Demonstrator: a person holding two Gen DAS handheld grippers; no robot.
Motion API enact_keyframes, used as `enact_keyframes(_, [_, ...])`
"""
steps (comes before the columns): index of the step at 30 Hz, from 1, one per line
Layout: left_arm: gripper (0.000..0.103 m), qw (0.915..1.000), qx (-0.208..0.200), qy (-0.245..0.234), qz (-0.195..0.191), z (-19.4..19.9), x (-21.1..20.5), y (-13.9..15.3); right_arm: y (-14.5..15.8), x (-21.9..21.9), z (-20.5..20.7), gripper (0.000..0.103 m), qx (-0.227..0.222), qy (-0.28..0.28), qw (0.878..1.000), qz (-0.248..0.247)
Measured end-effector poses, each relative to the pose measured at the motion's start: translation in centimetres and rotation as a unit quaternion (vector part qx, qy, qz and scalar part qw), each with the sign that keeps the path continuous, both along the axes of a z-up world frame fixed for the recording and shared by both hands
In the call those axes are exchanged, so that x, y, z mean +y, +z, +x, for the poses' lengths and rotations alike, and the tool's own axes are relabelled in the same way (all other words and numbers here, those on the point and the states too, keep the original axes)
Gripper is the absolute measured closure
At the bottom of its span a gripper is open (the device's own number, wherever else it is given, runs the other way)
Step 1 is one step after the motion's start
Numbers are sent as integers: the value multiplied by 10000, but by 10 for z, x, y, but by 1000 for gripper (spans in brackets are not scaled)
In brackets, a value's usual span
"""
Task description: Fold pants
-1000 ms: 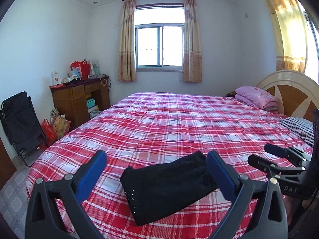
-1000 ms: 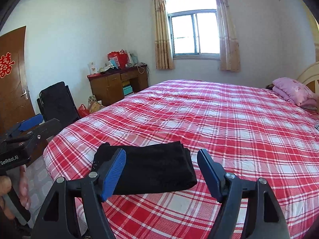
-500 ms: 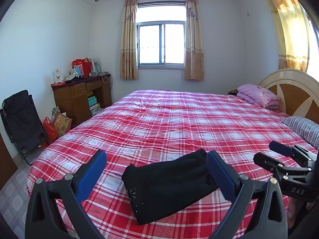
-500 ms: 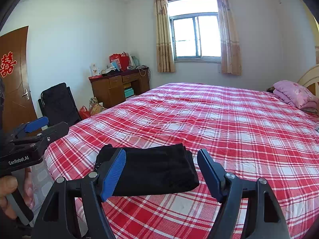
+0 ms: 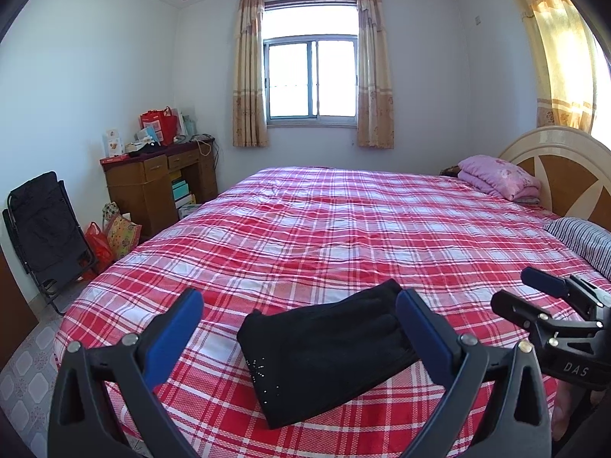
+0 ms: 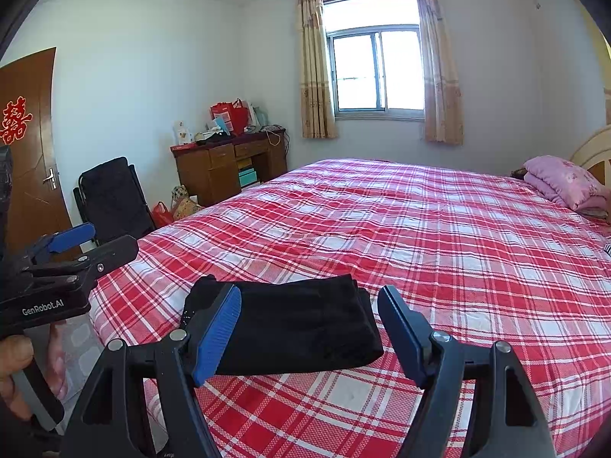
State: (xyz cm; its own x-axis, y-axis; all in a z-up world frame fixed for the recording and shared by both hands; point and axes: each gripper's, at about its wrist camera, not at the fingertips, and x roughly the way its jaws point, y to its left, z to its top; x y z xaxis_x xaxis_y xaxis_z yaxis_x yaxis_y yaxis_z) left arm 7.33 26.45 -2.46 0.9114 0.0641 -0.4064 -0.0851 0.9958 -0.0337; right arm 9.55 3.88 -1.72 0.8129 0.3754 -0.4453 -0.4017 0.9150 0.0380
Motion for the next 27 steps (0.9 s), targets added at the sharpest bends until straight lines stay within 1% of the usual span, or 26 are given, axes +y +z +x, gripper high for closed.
enact_keyframes(2, [0,10000,29,-21,2,1,1,0,0,0,0,27,-6,4,10000,-4])
enact_keyframes(6, [0,9999,-37,97,64,-1,1,2,-1,1,0,27,-4,1,10000,-12])
enact_keyframes(10, [0,9997,41,192,172,2,-1,1,-1,2,0,27,-3,10,10000,-31])
enact_keyframes(19, [0,9996,215,176,16,7,5,-5,-3,3,-1,27,-18,42,10000,-71])
enact_keyframes(27, [0,9999,119,72,51,5,2,-5,-4,5,-3,27,-8,101,9999,-108])
